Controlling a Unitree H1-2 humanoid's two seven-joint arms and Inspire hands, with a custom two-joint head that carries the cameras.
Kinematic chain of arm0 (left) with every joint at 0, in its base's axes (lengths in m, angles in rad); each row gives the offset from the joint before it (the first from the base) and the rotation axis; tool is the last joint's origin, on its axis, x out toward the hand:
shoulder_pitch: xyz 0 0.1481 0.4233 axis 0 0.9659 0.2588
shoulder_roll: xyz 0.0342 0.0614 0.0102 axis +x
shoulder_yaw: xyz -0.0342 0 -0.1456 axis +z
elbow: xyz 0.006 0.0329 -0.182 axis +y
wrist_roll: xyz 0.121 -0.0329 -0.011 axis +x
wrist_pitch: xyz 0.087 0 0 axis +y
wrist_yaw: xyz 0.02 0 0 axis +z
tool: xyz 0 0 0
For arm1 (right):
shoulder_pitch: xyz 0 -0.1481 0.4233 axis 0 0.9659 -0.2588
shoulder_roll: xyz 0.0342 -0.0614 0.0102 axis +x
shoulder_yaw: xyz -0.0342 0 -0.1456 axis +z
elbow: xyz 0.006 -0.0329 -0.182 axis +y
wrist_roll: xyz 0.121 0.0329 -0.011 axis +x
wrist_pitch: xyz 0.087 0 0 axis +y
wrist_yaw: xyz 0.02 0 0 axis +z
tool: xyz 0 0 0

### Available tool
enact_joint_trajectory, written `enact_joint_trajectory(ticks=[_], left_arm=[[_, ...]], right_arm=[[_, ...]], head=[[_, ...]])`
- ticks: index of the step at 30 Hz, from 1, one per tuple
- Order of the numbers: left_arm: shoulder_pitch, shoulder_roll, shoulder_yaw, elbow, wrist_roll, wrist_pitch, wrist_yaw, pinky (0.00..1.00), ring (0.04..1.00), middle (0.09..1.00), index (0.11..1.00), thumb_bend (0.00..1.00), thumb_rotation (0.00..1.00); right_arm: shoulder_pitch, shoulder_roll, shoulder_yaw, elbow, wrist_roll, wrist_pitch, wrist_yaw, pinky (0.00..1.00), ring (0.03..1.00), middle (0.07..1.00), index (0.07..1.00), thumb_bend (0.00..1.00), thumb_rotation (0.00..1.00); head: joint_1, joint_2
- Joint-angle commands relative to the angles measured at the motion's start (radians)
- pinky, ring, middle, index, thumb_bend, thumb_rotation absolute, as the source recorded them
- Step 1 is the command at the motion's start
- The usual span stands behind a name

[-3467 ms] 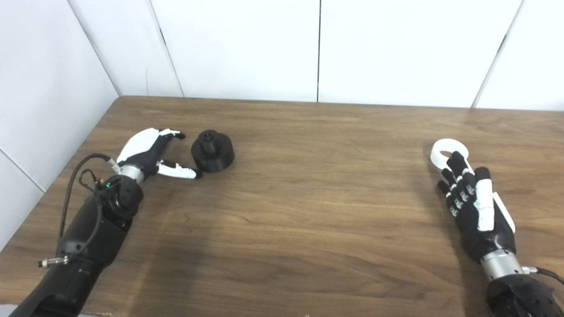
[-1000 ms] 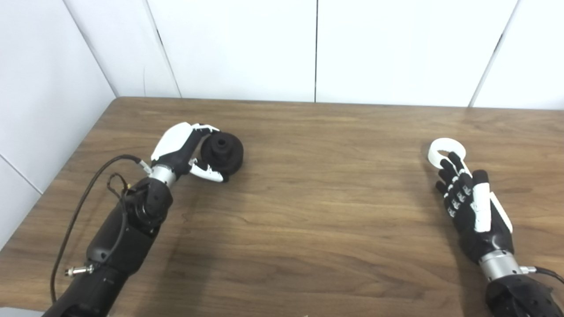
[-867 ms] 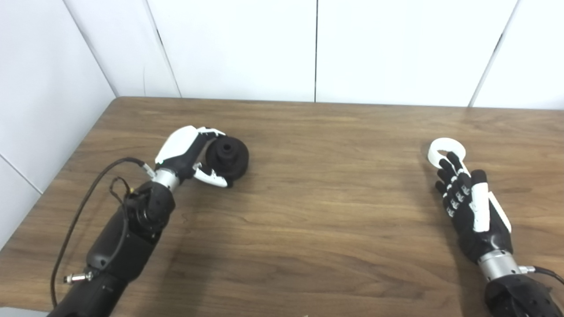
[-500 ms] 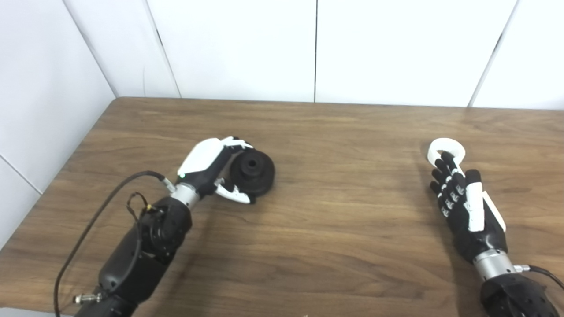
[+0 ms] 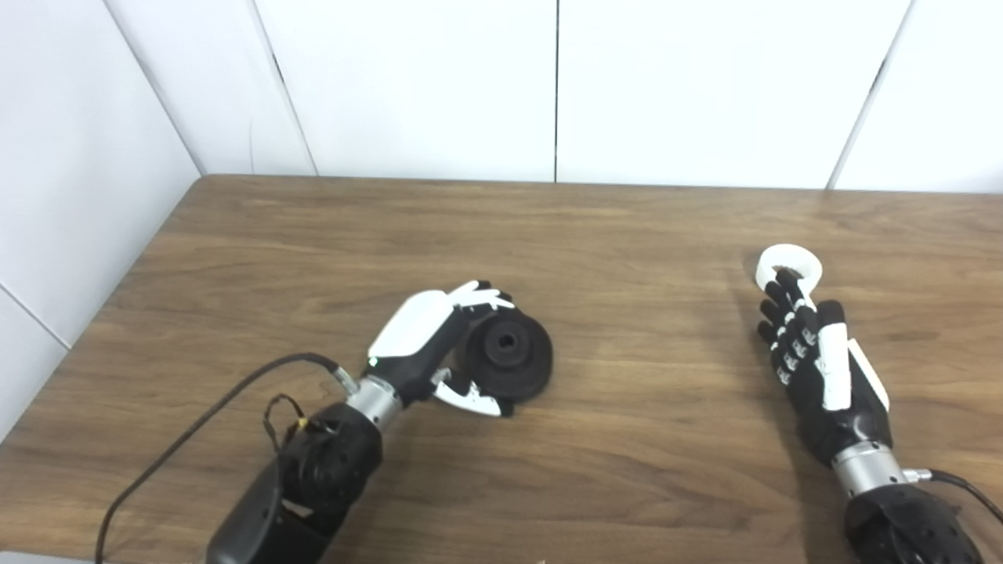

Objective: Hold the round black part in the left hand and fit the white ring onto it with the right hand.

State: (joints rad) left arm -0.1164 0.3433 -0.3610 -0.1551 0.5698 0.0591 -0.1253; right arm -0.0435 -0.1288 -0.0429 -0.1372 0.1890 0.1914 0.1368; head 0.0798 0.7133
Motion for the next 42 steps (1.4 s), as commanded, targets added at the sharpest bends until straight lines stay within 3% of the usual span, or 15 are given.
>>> enact_joint_trajectory(ticks=[1, 13, 25, 28, 32, 34, 38, 39, 40, 42], left_arm=[[0.053, -0.013, -0.072, -0.017, 0.051, -0.008, -0.06, 0.94, 0.952, 0.873, 0.495, 0.52, 0.08], [0.087, -0.029, -0.131, -0.056, 0.062, 0.006, -0.093, 0.99, 0.966, 0.892, 0.495, 0.52, 0.08], [0.065, -0.021, -0.133, -0.046, 0.056, 0.014, -0.112, 0.99, 0.969, 0.896, 0.495, 0.52, 0.08], [0.062, -0.02, -0.13, -0.046, 0.062, 0.012, -0.116, 0.99, 0.967, 0.894, 0.495, 0.52, 0.09], [0.06, -0.021, -0.127, -0.043, 0.063, 0.02, -0.12, 0.99, 0.972, 0.896, 0.495, 0.52, 0.09], [0.06, -0.022, -0.128, -0.044, 0.067, 0.028, -0.124, 0.99, 0.976, 0.898, 0.495, 0.52, 0.08], [0.055, -0.018, -0.132, -0.045, 0.082, 0.036, -0.131, 1.0, 0.977, 0.898, 0.495, 0.52, 0.09], [0.052, -0.015, -0.134, -0.047, 0.09, 0.039, -0.135, 1.0, 0.976, 0.899, 0.516, 0.58, 0.13], [0.049, -0.012, -0.136, -0.048, 0.096, 0.04, -0.139, 1.0, 0.975, 0.9, 0.567, 0.72, 0.23], [0.043, -0.008, -0.134, -0.05, 0.101, 0.042, -0.146, 0.99, 0.975, 0.9, 0.593, 0.79, 0.28]], right_arm=[[-0.014, 0.005, 0.009, -0.038, 0.003, -0.008, 0.007, 1.0, 1.0, 0.999, 1.0, 0.72, 1.0], [-0.011, 0.01, 0.013, -0.043, -0.015, -0.003, 0.001, 1.0, 1.0, 0.994, 1.0, 0.75, 1.0], [-0.017, 0.001, 0.002, -0.052, -0.017, -0.003, 0.0, 1.0, 1.0, 0.989, 1.0, 0.76, 1.0], [-0.023, -0.01, 0.005, -0.059, -0.091, -0.038, -0.032, 1.0, 0.996, 0.962, 0.973, 0.71, 1.0], [-0.044, -0.032, -0.001, -0.086, -0.178, -0.062, -0.058, 0.98, 0.966, 0.929, 0.915, 0.56, 0.83], [-0.053, -0.044, -0.007, -0.098, -0.191, -0.053, -0.06, 0.95, 0.96, 0.92, 0.891, 0.58, 0.78], [-0.069, -0.072, -0.014, -0.114, -0.206, -0.034, -0.059, 0.91, 0.952, 0.912, 0.875, 0.59, 0.78], [-0.071, -0.076, -0.017, -0.117, -0.204, -0.03, -0.058, 0.91, 0.953, 0.912, 0.874, 0.59, 0.79], [-0.072, -0.079, -0.019, -0.12, -0.202, -0.027, -0.058, 0.91, 0.954, 0.913, 0.873, 0.59, 0.79], [-0.071, -0.081, -0.021, -0.12, -0.195, -0.028, -0.057, 0.92, 0.955, 0.914, 0.875, 0.59, 0.8]], head=[[-0.001, 0.002], [-0.023, 0.011], [-0.03, 0.015], [-0.031, 0.017], [-0.033, 0.019], [-0.031, 0.019], [-0.027, 0.02], [-0.027, 0.02], [-0.025, 0.022], [-0.023, 0.022]])
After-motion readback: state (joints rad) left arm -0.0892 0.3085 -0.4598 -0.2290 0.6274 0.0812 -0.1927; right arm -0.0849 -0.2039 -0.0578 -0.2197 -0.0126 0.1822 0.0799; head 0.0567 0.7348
